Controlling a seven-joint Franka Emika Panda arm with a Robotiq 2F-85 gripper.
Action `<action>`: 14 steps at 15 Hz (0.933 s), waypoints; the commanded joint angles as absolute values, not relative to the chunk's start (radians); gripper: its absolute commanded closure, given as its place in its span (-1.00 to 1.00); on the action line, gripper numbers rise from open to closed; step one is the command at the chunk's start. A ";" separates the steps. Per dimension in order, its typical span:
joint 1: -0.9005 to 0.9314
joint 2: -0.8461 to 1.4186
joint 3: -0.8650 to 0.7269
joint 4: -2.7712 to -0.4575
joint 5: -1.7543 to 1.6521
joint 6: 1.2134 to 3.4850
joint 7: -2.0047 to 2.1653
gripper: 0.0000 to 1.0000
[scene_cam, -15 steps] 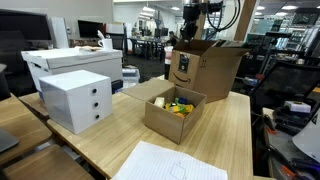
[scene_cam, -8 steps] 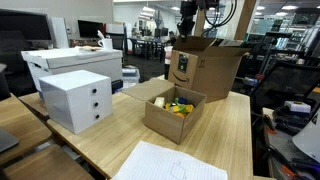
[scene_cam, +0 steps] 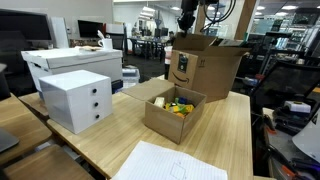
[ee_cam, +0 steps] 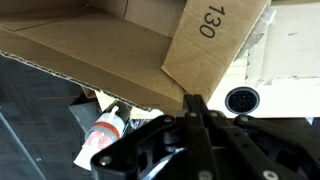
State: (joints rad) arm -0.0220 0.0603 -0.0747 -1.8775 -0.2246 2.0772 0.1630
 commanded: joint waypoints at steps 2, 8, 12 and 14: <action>-0.058 0.099 -0.089 -1.822 -0.208 2.082 0.077 0.96; -0.092 0.186 -0.104 -1.706 -0.170 2.054 -0.034 0.96; -0.110 0.221 -0.106 -1.639 -0.150 2.039 -0.081 0.96; -0.119 0.234 -0.109 -1.608 -0.145 2.026 -0.096 0.96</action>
